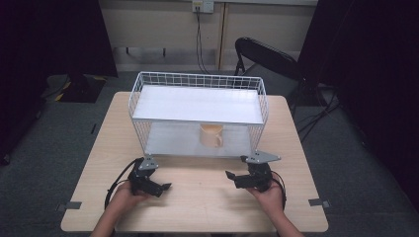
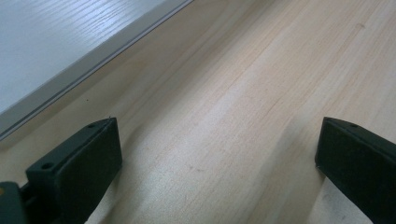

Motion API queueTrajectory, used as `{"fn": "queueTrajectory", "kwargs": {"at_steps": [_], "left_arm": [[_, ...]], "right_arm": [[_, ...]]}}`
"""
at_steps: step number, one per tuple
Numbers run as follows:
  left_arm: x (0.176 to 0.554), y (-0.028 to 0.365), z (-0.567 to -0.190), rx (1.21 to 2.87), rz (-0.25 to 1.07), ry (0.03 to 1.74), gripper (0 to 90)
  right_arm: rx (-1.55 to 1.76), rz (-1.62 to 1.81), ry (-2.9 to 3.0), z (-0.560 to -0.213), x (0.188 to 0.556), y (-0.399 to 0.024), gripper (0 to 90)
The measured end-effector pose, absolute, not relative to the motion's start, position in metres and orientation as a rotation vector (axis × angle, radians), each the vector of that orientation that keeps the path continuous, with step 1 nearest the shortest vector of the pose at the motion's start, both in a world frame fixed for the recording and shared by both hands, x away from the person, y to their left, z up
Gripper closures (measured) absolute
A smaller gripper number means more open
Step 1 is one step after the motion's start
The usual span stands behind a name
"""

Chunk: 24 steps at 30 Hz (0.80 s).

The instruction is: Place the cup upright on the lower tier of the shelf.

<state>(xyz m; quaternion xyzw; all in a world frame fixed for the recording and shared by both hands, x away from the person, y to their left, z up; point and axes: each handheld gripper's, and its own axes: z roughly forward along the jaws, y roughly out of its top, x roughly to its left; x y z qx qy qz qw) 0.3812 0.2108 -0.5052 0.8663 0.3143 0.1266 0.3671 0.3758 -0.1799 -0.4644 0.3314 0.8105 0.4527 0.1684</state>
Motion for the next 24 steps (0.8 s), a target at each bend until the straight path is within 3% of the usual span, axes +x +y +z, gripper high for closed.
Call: {"fn": "queueTrajectory", "kwargs": {"at_steps": [24], "left_arm": [[0.381, 0.211, -0.505, 2.226, 0.326, 0.807, 0.0]], "right_arm": [[0.905, 1.151, 2.403, -0.495, 0.349, -0.212, 15.0]]}}
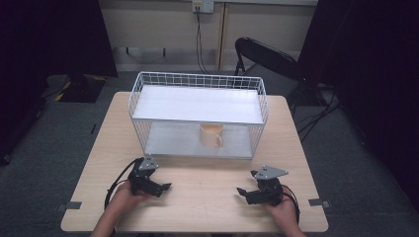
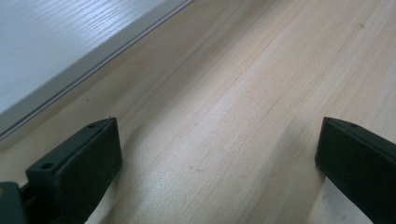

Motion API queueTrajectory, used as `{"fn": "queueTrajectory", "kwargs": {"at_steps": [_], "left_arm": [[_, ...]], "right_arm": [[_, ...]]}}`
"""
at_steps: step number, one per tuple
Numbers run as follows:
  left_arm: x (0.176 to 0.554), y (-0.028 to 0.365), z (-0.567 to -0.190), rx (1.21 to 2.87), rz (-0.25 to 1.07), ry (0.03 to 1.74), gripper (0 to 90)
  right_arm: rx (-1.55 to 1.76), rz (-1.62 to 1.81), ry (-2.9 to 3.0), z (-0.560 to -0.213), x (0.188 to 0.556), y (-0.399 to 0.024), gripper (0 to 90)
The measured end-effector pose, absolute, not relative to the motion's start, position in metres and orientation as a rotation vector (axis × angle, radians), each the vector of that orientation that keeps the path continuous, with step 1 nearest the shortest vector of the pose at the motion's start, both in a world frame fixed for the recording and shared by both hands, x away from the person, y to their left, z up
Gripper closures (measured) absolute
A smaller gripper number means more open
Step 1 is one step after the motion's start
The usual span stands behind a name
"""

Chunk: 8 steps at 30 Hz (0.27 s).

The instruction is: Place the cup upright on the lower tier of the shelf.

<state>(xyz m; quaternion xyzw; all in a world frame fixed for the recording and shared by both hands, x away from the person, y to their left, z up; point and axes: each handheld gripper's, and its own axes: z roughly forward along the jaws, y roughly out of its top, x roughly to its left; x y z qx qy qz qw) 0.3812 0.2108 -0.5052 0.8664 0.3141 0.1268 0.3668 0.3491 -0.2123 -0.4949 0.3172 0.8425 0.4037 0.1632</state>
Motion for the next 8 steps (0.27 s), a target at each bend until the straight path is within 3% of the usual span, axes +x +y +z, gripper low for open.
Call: {"fn": "queueTrajectory", "kwargs": {"at_steps": [8], "left_arm": [[0.3812, 0.2108, -0.5052, 2.226, 0.326, 0.807, 0.0]], "right_arm": [[0.902, 1.143, 2.411, -0.4990, 0.3484, -0.2134, 15.0]]}}
